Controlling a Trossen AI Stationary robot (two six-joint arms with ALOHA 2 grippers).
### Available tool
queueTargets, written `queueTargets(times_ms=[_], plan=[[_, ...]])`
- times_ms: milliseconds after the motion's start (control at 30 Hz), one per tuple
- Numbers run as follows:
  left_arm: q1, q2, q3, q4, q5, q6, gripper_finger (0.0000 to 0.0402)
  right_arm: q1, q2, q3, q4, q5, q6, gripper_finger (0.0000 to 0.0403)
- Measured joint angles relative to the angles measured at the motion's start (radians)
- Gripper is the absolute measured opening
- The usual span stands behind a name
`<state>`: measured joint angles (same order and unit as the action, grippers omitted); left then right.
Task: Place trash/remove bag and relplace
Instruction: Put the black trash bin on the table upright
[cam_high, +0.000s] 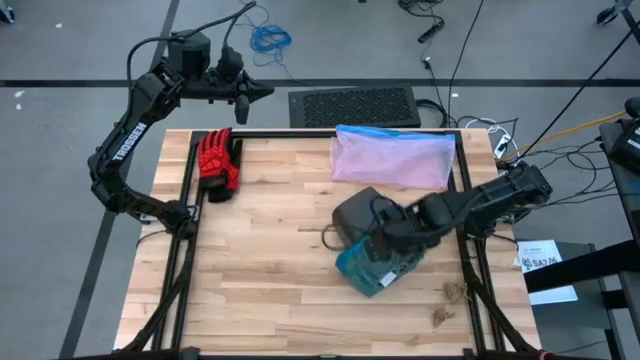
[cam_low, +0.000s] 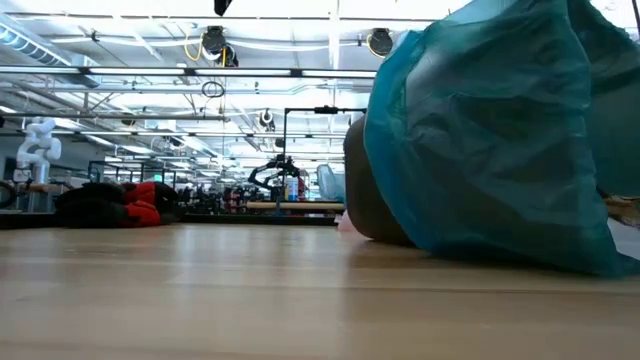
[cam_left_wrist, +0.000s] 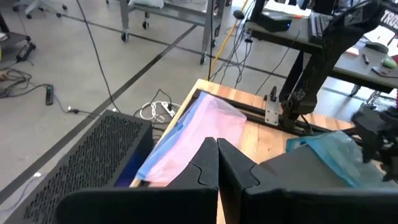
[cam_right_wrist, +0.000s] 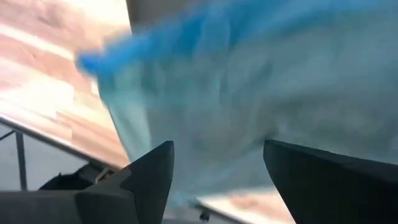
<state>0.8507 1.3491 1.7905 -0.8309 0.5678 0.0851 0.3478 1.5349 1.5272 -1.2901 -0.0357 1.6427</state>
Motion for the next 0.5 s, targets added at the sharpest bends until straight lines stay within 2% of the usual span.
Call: queueTargets(times_ms=[300,500], plan=[[0.037,0.000,0.000,-0.026,-0.001,0.009,0.0001,-0.214,-0.003,0.010,0.059,0.016,-0.324,0.0242],[0.057,0.000,0.000,-0.027,-0.001,0.009,0.0001,-0.195,-0.005,0.152,0.008,0.005,-0.414,0.0242]])
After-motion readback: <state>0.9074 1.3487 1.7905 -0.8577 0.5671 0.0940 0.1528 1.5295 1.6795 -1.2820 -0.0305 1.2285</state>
